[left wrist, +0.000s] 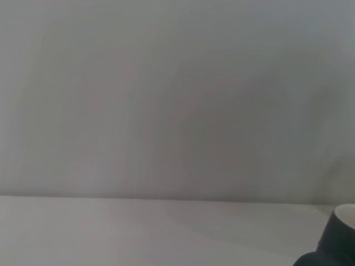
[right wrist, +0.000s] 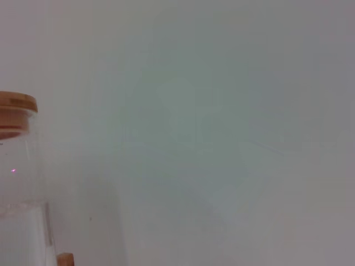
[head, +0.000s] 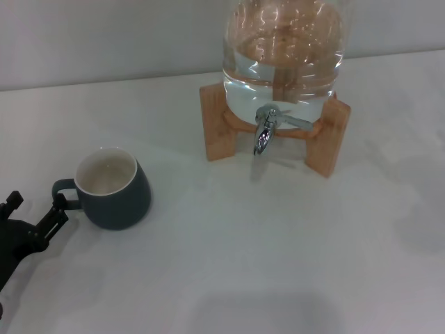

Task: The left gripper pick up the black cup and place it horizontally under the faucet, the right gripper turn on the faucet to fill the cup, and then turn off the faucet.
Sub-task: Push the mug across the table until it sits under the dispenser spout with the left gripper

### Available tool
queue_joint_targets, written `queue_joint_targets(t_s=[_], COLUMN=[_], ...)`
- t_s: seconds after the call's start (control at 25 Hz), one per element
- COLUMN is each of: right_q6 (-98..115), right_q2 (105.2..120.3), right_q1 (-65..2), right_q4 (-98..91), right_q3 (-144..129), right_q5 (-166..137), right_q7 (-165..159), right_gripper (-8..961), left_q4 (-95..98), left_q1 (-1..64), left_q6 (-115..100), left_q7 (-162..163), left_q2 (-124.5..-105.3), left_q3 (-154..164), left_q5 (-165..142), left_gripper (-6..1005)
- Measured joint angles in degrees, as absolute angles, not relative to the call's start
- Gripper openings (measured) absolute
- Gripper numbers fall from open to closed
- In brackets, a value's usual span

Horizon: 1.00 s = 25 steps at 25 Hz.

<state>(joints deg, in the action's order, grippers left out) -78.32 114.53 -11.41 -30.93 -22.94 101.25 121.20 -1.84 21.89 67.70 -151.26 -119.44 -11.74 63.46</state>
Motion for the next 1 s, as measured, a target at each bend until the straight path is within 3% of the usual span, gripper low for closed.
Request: queue_joint_targets(t_s=[1.0], right_q6=[-78.40], right_q2=[114.52], right_q1=[-10.80], right_q4=[-30.93], right_q3=[-22.94], right_q5=[101.25], right_q7=[121.47], right_gripper=[854], left_q4=[-1.05], left_q1=[22.82], left_q6=[67.58], left_q7=[-153.75], left_q2=[-119.26], left_q3=[-11.78], left_q5=[63.55], left_gripper=[857])
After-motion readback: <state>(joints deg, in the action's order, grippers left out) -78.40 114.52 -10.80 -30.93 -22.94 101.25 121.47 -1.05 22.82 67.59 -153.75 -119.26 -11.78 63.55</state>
